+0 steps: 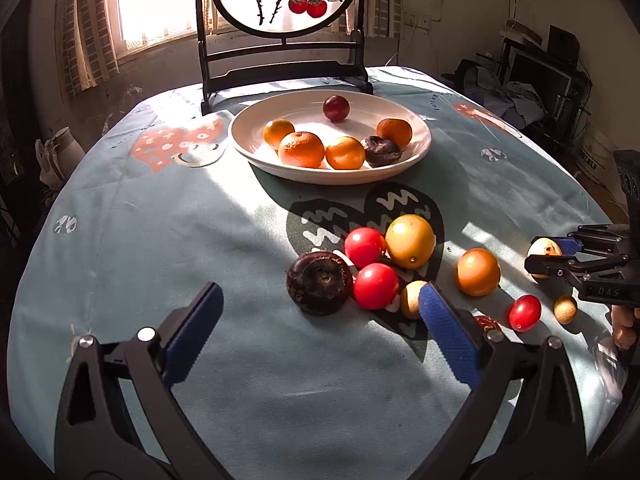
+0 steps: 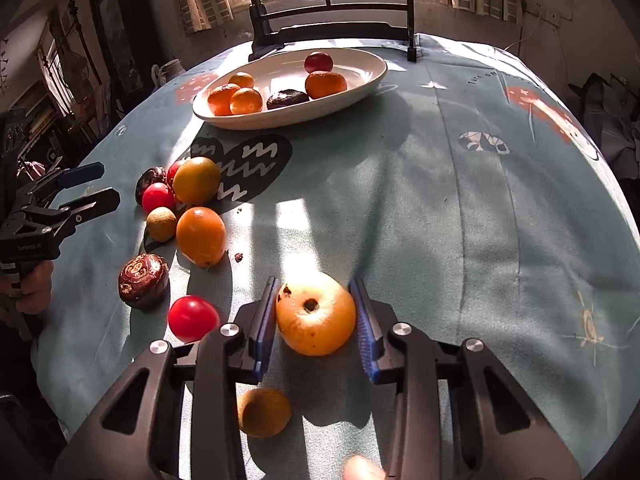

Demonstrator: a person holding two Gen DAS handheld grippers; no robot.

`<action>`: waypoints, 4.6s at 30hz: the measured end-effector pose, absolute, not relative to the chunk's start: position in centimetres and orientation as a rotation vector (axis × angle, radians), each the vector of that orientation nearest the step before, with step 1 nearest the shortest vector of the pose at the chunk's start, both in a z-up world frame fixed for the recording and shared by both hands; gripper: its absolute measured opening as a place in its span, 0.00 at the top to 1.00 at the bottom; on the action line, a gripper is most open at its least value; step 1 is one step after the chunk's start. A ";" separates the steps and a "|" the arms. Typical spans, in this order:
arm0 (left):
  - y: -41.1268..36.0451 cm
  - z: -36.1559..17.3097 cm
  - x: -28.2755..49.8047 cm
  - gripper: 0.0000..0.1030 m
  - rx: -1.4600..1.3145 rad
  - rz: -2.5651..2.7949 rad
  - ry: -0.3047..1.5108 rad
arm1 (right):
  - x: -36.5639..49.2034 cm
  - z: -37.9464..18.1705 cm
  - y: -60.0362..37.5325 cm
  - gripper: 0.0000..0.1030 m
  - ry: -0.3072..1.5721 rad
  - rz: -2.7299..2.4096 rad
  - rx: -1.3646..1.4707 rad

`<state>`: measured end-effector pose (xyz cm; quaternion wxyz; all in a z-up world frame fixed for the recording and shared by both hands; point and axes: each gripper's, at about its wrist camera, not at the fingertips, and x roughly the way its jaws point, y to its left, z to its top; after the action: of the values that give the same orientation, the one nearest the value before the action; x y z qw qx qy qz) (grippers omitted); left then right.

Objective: Organize fruits
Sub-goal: 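Grasp the yellow spotted apple with the right tool while the left grasps a dark red fruit, then carry both fruits onto the white plate and open both tools, then move both tools back, right tool toward a small brown fruit, then grasp the small brown fruit with the right tool while the left grasps a red tomato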

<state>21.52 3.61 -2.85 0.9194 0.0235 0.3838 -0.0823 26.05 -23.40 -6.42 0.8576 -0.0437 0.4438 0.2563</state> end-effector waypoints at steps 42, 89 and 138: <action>-4.2 -5.4 19.3 0.57 0.192 -0.530 0.912 | 26.8 -6.6 -24.7 0.65 0.949 0.571 0.054; 5.8 -1.0 28.1 0.03 -0.074 -0.050 0.824 | 30.6 -1.7 -18.9 0.36 0.767 0.667 0.019; 4.9 -2.1 21.8 0.03 -0.001 -0.074 0.766 | 18.7 -6.6 -23.6 0.74 0.861 0.502 -0.075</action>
<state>21.79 4.86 -2.13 0.9269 -0.0005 0.3735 -0.0361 18.66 -23.62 -6.58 0.8777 -0.0362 0.4128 0.2408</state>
